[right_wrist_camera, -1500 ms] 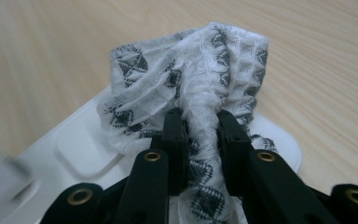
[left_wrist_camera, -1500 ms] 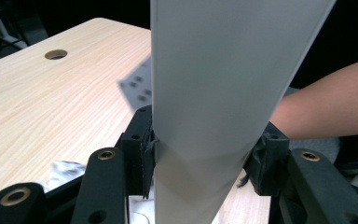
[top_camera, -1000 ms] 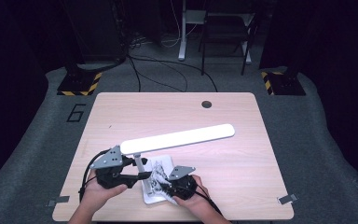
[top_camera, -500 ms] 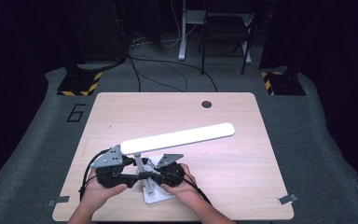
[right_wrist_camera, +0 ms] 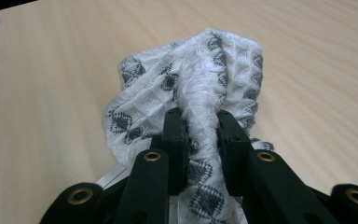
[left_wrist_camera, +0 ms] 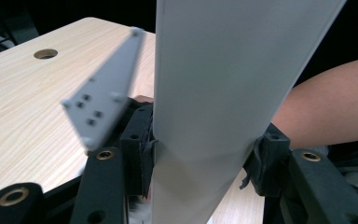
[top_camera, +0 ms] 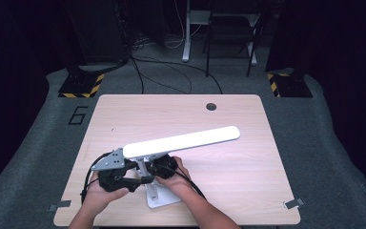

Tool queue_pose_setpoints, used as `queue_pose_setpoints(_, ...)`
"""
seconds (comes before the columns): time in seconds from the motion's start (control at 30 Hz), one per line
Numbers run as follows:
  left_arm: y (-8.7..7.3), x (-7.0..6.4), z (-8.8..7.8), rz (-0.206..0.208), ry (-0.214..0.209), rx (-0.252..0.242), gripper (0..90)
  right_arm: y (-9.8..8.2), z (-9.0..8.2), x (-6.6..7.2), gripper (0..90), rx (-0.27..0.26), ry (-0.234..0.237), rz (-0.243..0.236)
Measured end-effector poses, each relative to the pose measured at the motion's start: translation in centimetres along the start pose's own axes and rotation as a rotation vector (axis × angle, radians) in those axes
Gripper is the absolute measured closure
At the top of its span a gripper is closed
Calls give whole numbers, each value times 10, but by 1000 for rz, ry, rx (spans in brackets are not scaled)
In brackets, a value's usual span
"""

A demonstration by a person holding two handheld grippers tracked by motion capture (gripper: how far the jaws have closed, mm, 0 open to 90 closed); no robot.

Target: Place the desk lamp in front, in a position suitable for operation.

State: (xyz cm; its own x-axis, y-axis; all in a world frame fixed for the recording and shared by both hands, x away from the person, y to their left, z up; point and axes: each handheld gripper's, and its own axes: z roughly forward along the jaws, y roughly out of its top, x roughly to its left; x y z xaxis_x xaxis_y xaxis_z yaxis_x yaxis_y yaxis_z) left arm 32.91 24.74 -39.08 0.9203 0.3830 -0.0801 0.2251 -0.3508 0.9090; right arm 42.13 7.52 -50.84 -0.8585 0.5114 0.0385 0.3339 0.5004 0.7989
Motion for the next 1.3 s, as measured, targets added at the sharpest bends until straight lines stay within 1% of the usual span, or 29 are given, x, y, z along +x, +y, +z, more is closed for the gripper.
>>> queue_pose_setpoints(0.07,-1,0,0,-3,1,-8,509,4,4,-6,759,14,-32,32)
queue_pose_setpoints(0.13,-1,0,-1,-5,6,-11,510,6,6,-14,759,19,-32,68)
queue_pose_setpoints(0.17,-1,0,-1,-3,13,-9,510,6,6,-15,760,15,-27,81)
queue_pose_setpoints(0.2,-1,-1,-1,0,14,-3,511,5,6,-16,761,16,-14,84)
queue_pose_setpoints(0.23,0,-1,0,0,20,-5,511,5,5,-15,762,15,-9,83)
queue_pose_setpoints(0.3,0,-1,0,-5,19,0,511,3,2,-13,759,17,20,81)
queue_pose_setpoints(0.33,0,-1,0,-4,24,-1,511,1,-1,-9,761,19,2,54)
queue_pose_setpoints(0.37,0,0,0,-8,23,-7,511,-1,-3,-7,761,13,14,27)
queue_pose_setpoints(0.4,0,0,0,-9,24,-3,511,-3,-6,-4,761,13,31,19)
queue_pose_setpoints(0.43,0,-1,0,-8,24,-7,511,-6,-9,-1,761,15,42,-14)
queue_pose_setpoints(0.47,0,-1,0,-6,19,0,511,-9,-12,3,762,12,51,-37)
queue_pose_setpoints(0.53,0,-1,1,-4,22,-2,511,-15,-19,8,764,11,85,-69)
queue_pose_setpoints(0.57,0,-1,1,-4,20,-3,511,-18,-22,9,764,6,90,-59)
queue_pose_setpoints(0.63,-1,-2,1,-3,23,-5,510,-23,-29,13,764,14,114,-51)
queue_pose_setpoints(0.67,-1,-2,1,-2,21,-3,510,-26,-32,15,764,16,114,-49)
queue_pose_setpoints(0.73,-1,-2,1,-2,21,-2,510,-29,-37,17,765,21,114,-77)
queue_pose_setpoints(0.77,-1,-2,1,-1,21,-3,510,-29,-39,17,765,26,113,-80)
queue_pose_setpoints(0.8,-1,-2,1,2,21,-2,510,-31,-41,15,764,31,119,-82)
queue_pose_setpoints(0.83,-1,-2,1,4,19,1,509,-32,-42,12,764,23,122,-74)
queue_pose_setpoints(0.87,-1,-2,1,-2,18,-6,510,-32,-42,9,763,27,130,-79)
queue_pose_setpoints(0.9,-1,-2,1,-2,17,-8,510,-32,-43,7,762,36,127,-50)
queue_pose_setpoints(0.93,-1,-2,2,-3,18,-12,510,-32,-42,2,762,49,104,-57)
queue_pose_setpoints(0.97,-1,-2,2,-3,17,-11,510,-33,-41,-4,763,52,83,-62)
queue_pose_setpoints(1.03,-1,-2,2,-3,16,-9,509,-32,-39,-14,763,42,62,-11)
queue_pose_setpoints(1.07,-1,-2,2,-2,16,-9,509,-30,-37,-17,763,44,45,-3)
queue_pose_setpoints(1.17,-1,-2,2,-2,17,-11,509,-24,-29,-20,762,35,2,16)
queue_pose_setpoints(1.23,-1,-2,2,-3,15,-11,509,-18,-24,-23,762,41,-19,20)
queue_pose_setpoints(1.27,-1,-2,2,-5,15,-10,509,-16,-22,-26,762,45,-26,31)
queue_pose_setpoints(1.3,-1,-2,2,-5,14,-8,509,-14,-20,-28,761,55,-29,55)
